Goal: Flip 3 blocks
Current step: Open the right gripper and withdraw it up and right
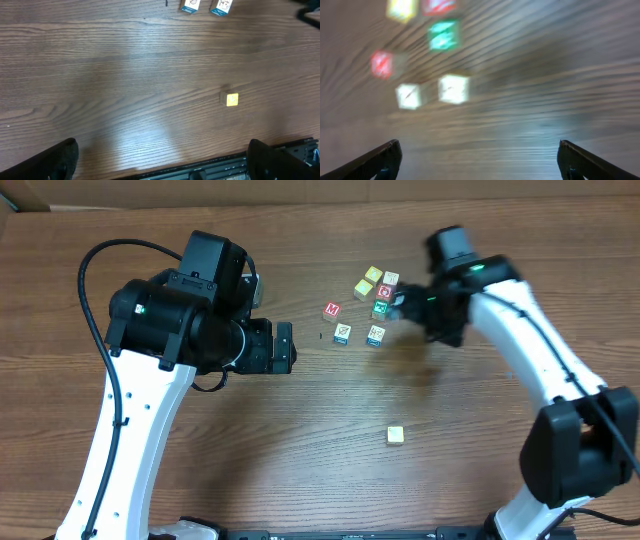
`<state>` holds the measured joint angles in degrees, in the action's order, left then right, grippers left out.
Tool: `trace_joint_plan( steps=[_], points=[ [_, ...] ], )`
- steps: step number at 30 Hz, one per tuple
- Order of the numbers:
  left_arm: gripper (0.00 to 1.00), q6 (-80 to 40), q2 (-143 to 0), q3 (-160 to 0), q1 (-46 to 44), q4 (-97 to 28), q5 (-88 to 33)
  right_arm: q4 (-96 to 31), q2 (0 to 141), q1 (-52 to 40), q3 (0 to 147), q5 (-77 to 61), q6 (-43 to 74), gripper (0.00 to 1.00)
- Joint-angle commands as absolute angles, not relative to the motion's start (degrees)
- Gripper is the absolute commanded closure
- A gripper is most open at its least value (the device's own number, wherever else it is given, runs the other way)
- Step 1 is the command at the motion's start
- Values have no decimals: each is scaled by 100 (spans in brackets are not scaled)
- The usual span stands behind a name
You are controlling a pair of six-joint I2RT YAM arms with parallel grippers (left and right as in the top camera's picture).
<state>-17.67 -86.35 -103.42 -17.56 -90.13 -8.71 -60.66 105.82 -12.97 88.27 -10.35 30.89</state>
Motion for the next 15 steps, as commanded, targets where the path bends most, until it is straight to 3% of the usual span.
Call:
trace_joint_plan(
  steps=[1,15],
  points=[
    [0,-1802,-8674,-10322,-1780,-8995,-840,-6108,10453,-762,8781,-1103,3153,0],
    [0,-1804,-8674,-10322,-1780,-8995,-840,-6047,10453,-213,8781,-1103,3153,0]
  ],
)
